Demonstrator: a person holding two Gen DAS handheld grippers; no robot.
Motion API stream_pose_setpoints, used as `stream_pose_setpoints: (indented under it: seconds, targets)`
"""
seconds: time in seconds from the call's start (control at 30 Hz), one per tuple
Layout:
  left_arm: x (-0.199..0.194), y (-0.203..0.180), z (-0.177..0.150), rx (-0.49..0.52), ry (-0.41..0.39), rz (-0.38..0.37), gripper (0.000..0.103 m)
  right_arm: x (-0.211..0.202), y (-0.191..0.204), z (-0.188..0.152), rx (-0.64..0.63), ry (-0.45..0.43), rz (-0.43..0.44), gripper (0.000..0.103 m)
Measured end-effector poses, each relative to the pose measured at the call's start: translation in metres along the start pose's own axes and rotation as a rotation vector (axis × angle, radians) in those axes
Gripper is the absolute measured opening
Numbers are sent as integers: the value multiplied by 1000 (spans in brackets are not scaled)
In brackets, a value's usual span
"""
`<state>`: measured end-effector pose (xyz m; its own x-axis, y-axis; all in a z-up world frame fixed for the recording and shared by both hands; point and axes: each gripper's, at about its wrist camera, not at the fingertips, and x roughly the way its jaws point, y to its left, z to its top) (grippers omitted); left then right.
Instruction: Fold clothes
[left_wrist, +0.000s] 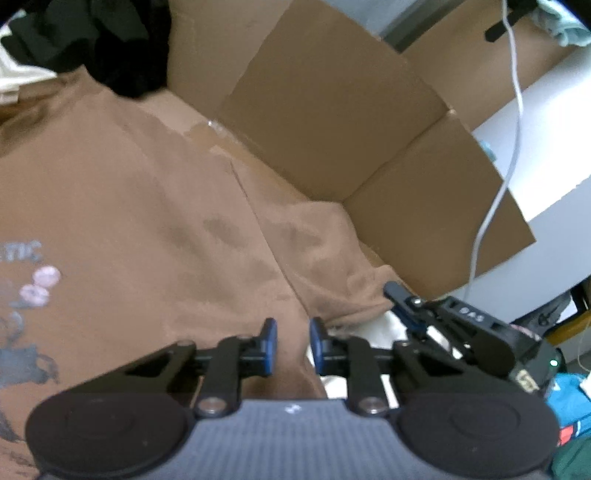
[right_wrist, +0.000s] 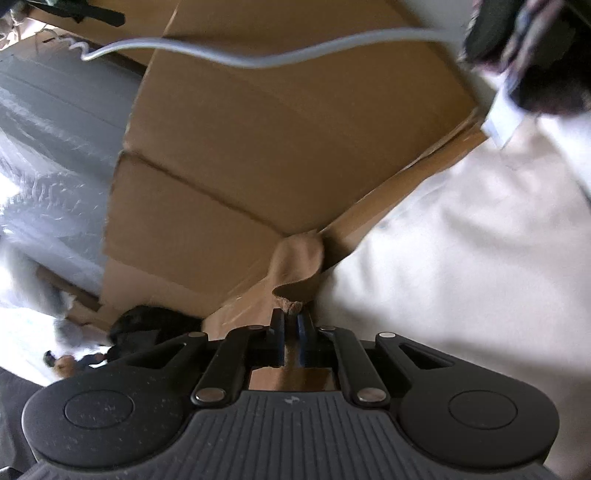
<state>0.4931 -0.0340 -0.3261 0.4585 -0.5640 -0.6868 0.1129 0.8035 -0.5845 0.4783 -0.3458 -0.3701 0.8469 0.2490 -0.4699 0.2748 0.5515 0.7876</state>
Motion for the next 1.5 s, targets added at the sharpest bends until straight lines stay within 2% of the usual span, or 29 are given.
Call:
stream_pose_setpoints:
  seconds: [0.13,0.27,0.4,0.57,0.7,0.87,1.1,1.27,1.4,1.5]
  targets:
    - [18,1,-2,-29,13,-5,19,0,0,4,9,-7,35,6]
    - [37,5,-7,-74,46,31,16,2,2,3,23,10,101,6]
    - [38,10,-10,-96,36,36,13,4,13,2,-7,20,159,6]
    - [7,12,-7,-73,-13,28,16,2,25,-4,-57,39,230,6]
    - [-27,27,0,-69,-49,76,16,5,48,-18,-189,82,275,6]
    - [-63,54,6,-125,-101,140,16,8,76,-41,-360,154,322,6]
    - [-97,62,3,-145,-170,220,17,6,101,-78,-589,271,335,6]
    - [-112,59,7,-128,-175,227,17,10,99,-92,-645,362,299,7]
    - [-106,50,14,-104,-181,228,17,11,91,-101,-668,428,242,9]
    - [-97,42,21,-92,-185,225,17,15,86,-104,-662,474,239,11]
